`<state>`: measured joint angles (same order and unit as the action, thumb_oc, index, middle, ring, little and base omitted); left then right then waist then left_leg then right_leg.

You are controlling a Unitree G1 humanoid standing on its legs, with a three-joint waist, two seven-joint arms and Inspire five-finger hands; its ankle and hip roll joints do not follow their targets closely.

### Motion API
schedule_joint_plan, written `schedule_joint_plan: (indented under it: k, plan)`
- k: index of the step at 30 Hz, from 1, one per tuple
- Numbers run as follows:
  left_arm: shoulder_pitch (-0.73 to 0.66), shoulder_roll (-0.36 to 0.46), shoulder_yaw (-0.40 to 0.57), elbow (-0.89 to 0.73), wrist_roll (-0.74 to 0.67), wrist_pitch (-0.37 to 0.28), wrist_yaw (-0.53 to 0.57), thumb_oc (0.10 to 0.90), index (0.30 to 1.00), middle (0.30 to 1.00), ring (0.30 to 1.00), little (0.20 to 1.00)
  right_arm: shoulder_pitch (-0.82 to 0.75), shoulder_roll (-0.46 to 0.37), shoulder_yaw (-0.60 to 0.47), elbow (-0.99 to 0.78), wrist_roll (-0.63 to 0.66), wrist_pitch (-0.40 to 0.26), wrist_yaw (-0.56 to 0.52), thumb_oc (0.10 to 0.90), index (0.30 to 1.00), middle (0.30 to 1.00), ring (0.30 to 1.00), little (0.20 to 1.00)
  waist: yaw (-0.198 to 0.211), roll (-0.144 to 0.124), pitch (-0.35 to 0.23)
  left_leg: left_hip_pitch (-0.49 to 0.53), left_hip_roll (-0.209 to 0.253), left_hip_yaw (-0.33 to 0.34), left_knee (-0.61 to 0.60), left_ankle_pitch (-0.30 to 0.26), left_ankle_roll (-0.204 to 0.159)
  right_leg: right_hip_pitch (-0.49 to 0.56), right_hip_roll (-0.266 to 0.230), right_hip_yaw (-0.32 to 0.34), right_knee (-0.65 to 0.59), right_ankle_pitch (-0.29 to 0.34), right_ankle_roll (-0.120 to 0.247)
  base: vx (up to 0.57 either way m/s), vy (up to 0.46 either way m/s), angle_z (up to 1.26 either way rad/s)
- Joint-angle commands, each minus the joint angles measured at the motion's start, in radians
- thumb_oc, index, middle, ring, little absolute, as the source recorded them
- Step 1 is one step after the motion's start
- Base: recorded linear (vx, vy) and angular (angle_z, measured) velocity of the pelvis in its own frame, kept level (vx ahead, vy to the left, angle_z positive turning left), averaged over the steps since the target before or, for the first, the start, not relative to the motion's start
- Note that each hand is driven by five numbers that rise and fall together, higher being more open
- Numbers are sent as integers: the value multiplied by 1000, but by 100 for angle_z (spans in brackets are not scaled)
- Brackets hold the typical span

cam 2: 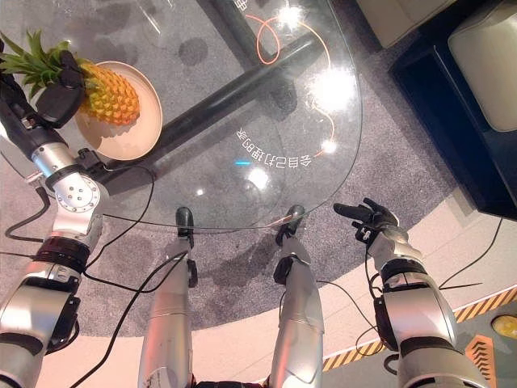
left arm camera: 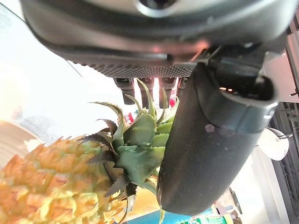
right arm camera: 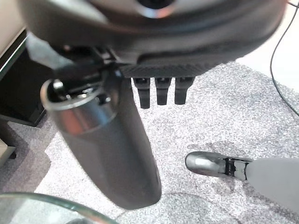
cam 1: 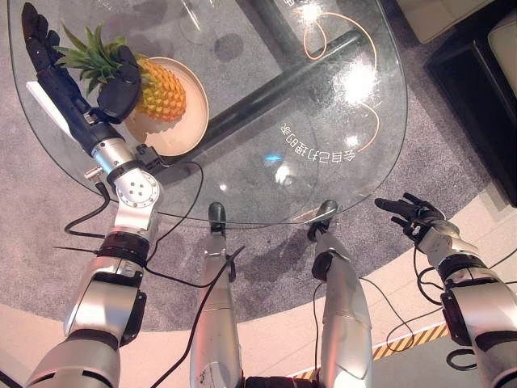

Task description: Pick up the fruit to the plate

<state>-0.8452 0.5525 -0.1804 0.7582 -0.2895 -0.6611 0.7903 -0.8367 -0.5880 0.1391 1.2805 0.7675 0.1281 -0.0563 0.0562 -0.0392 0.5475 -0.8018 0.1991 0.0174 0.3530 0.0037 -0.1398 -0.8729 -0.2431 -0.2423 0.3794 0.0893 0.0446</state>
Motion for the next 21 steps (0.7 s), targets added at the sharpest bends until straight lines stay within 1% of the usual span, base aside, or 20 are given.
schedule_joint_plan:
  k: [1,8,15,21]
  plan:
    - [-2,10,67,-81,59,-100,-1,800,900,900,900,900,54,-40,-11,29,13,-24,-34,800,900,900,900,900,22,17,-28,-36,-15,8,10,23,14,56,-45,-3,52,-93,93,0,0,0]
    - [26,5,69,-99,84,-106,-11,800,900,900,900,900,54,-44,-15,26,14,-20,-37,800,900,900,900,900,31,19,-28,-21,-14,8,5,23,15,70,-50,-9,53,-95,95,0,0,0]
    - [36,-3,67,-107,87,-101,-15,800,900,900,900,900,47,-44,-16,23,11,-6,-42,800,900,900,900,900,35,18,-28,-22,-15,6,10,19,16,73,-54,-12,55,-96,96,0,0,0]
    - [45,-6,65,-109,82,-105,-22,800,900,900,900,900,47,-48,-15,28,13,-10,-38,800,900,900,900,900,38,19,-28,-19,-18,7,8,18,18,77,-54,-15,51,-94,97,0,0,0]
